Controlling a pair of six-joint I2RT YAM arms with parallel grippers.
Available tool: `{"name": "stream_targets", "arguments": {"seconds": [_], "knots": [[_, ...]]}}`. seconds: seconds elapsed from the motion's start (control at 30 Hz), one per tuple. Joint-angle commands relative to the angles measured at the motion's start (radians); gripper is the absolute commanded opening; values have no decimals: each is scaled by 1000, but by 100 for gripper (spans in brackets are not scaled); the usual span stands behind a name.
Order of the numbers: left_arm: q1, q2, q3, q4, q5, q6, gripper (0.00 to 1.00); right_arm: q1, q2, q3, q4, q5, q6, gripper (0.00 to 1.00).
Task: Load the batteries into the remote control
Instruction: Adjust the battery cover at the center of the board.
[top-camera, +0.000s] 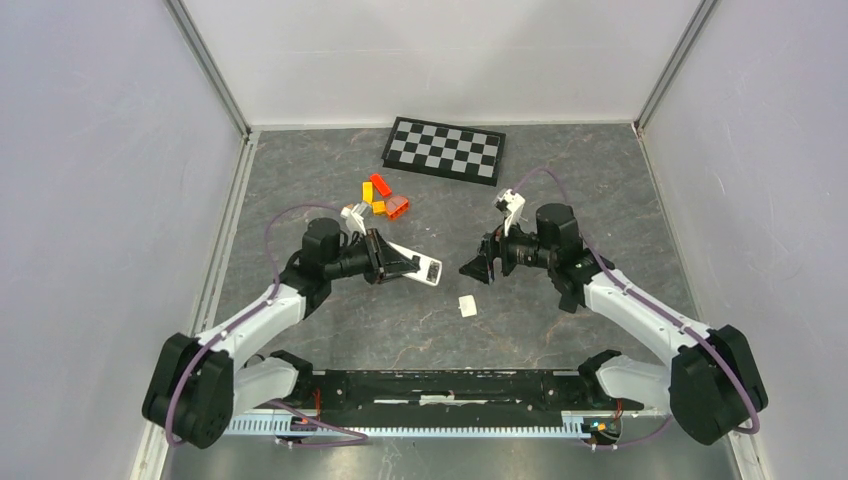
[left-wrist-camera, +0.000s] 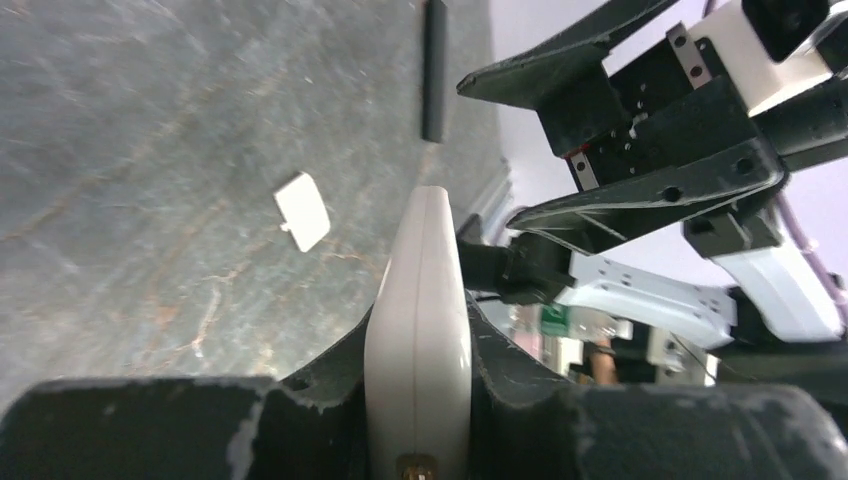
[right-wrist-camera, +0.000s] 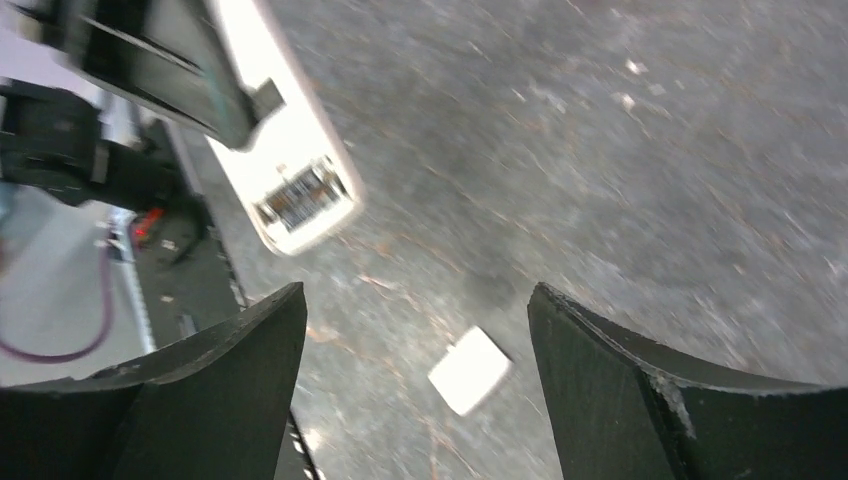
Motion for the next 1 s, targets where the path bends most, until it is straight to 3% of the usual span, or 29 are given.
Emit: {"name": "stream_targets", "arguments": {"seconds": [0.0, 0.23, 0.47, 0.97], "knots": [[10, -76, 82, -298, -186, 213, 2, 9, 3, 0, -192, 181, -227, 86], [26, -90, 108, -387, -233, 236, 2, 207, 25, 0, -321, 397, -599, 87], [52, -68, 121, -386, -181, 235, 2, 230, 37, -33, -272, 283, -859, 89], [79, -40, 121, -360, -116, 241, 2, 233, 234, 47, -322, 235, -1012, 93]]}}
